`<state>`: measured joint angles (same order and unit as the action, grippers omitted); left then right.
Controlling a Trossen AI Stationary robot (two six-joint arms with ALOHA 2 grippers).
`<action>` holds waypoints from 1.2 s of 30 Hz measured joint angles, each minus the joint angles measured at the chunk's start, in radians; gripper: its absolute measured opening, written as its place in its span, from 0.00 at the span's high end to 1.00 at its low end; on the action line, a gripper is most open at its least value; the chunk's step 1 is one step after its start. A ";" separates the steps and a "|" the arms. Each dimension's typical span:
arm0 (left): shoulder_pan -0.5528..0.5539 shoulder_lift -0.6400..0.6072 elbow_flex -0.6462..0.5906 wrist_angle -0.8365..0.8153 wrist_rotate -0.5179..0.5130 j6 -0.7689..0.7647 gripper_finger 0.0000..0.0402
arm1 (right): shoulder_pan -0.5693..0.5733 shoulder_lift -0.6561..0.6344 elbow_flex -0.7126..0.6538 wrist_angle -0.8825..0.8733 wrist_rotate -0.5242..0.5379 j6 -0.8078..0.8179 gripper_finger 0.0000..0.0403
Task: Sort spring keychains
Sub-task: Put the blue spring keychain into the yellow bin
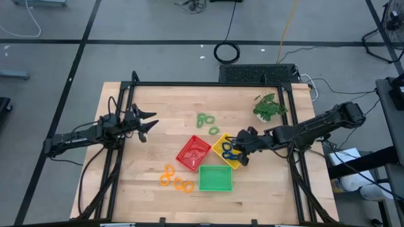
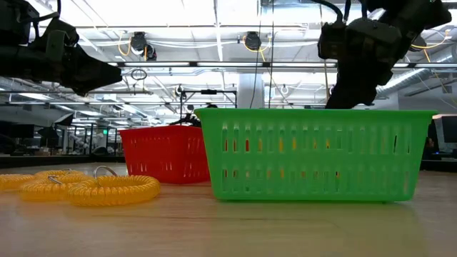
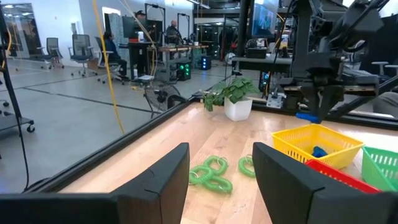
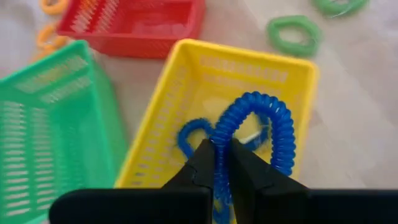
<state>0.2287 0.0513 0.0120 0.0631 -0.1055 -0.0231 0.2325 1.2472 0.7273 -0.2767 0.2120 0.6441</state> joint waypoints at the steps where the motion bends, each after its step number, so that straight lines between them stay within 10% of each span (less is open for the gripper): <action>1: 0.000 0.000 0.000 0.000 0.000 0.000 0.54 | 0.000 0.000 0.000 0.007 -0.009 0.000 0.97; 36: 0.000 0.000 0.000 0.000 0.001 0.000 0.54 | -0.013 0.162 0.000 0.145 -0.139 -0.003 0.97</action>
<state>0.2286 0.0513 0.0120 0.0631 -0.1044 -0.0231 0.2191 1.4094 0.7273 -0.1321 0.0735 0.6406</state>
